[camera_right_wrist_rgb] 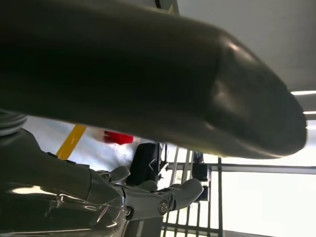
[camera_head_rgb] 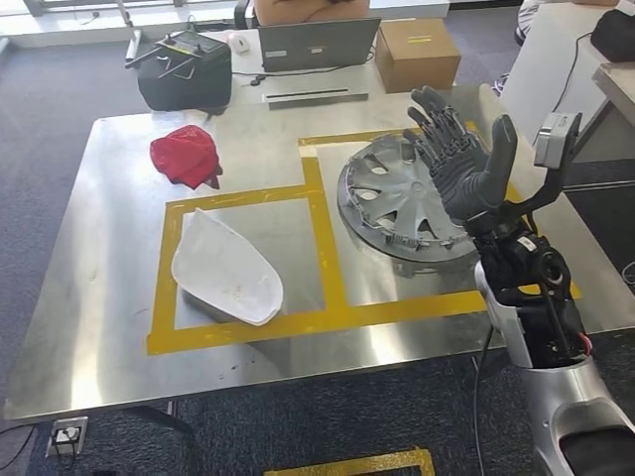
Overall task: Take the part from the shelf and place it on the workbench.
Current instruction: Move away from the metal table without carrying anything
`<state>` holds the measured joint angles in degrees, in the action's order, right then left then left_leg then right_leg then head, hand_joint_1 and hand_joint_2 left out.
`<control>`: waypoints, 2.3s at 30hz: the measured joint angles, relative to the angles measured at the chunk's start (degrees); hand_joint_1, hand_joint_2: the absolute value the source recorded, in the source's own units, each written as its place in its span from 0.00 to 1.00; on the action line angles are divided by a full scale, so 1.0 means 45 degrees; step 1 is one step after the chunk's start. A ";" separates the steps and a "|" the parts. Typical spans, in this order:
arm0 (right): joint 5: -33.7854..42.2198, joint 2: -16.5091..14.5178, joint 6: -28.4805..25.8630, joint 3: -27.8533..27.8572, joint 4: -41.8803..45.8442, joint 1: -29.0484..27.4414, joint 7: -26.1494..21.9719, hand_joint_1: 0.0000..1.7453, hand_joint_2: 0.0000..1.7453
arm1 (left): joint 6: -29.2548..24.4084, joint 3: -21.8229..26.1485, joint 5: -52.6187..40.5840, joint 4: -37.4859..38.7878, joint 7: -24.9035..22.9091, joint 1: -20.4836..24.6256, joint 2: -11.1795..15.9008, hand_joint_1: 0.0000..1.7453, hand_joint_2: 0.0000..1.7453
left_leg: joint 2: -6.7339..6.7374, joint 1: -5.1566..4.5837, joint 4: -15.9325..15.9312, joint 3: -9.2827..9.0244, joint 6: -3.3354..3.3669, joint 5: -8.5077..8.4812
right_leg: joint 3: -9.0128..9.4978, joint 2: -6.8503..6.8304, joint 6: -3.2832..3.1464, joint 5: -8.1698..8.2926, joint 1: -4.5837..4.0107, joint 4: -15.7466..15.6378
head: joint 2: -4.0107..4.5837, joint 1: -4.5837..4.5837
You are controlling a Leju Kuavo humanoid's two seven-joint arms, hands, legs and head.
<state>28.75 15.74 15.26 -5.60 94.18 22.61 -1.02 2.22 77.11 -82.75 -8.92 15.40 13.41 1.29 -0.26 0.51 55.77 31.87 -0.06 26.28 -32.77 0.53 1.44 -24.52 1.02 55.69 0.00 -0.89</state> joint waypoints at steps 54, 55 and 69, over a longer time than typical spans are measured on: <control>-0.0385 -0.0138 0.0272 -0.0041 -0.0525 0.0515 -0.0355 0.00 0.00 | -0.0221 0.0000 0.0180 0.0000 -0.0081 -0.0141 -0.0047 0.00 0.00 | -0.0038 -0.0056 0.3461 0.1815 -0.0224 0.1607 | 0.0456 -0.0235 -0.0405 0.0030 -0.0079 -0.0510 | 0.0000 -0.0274; -0.0419 -0.0151 0.0266 -0.0055 -0.0546 0.0507 -0.0353 0.00 0.00 | -0.0221 0.0000 0.0180 0.0000 -0.0081 -0.0150 -0.0047 0.00 0.00 | -0.0036 -0.0024 0.3629 0.1821 -0.0256 0.1598 | 0.0371 -0.0238 -0.0386 0.0084 -0.0075 -0.0500 | 0.0000 -0.0216; -0.0506 -0.0215 0.0157 -0.0069 -0.0604 0.0457 -0.0357 0.00 0.00 | -0.0221 -0.0001 0.0090 0.0000 -0.0087 -0.0139 -0.0039 0.00 0.00 | -0.0019 -0.0059 -0.0204 0.0181 0.0510 -0.0426 | -0.1109 -0.0166 0.0276 -0.2137 -0.0019 0.3305 | 0.0000 -0.0509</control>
<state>26.47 14.77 15.96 -5.91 91.47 24.67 -2.62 1.22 77.11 -82.35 -8.92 15.01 12.79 1.11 -0.35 0.25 54.85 32.69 2.24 24.36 -37.76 -0.22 2.69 -34.13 0.94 70.57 0.00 -3.18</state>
